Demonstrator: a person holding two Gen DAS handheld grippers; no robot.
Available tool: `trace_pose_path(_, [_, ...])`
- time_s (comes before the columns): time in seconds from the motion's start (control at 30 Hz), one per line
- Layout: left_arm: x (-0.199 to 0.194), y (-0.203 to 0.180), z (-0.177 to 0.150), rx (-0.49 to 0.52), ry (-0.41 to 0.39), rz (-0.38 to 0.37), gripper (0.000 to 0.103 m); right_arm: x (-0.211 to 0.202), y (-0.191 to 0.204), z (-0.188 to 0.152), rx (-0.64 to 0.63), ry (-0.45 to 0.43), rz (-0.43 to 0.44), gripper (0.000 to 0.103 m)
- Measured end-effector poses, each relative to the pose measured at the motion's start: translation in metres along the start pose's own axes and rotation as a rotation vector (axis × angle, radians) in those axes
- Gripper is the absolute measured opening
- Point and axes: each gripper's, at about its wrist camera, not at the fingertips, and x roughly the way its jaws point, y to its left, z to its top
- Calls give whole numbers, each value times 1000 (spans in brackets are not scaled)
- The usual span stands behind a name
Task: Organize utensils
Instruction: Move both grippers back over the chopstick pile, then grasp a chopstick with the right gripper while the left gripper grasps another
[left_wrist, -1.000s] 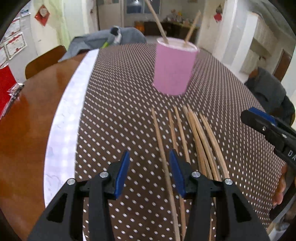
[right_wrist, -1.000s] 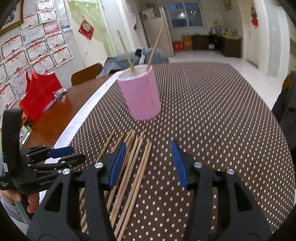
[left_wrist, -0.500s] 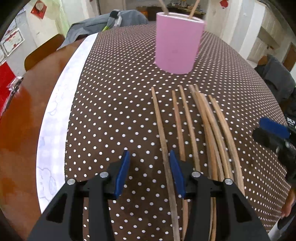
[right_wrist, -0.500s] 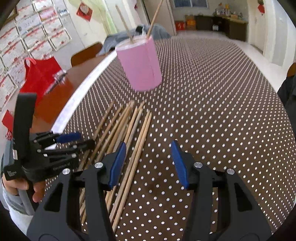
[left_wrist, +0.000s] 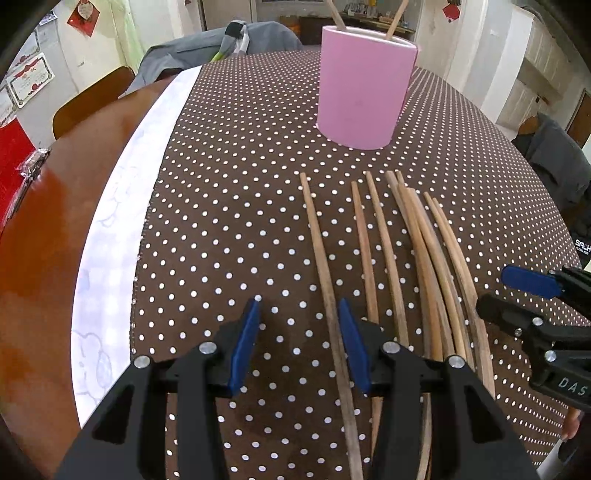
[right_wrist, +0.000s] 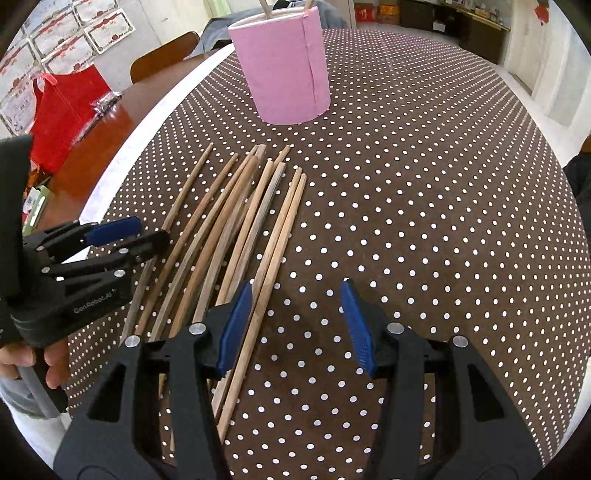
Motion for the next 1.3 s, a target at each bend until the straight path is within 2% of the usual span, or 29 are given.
trace_pose_path(0.37, [0,0,1,3,4,2,45,10,21,5,-78,21,-68,50])
trace_pose_path(0.6, [0,-1,2,5,1,6,45,9,19,2,-87,44,-65,50])
trace_pose_path(0.97, [-1,-2,-2,2,-2,15,46,7,37,-2,-151,50,-149,50])
trace_pose_path(1.3, [-3,-1,-5,5,-2,10,46,3,21,-6,-128,66,-131,50])
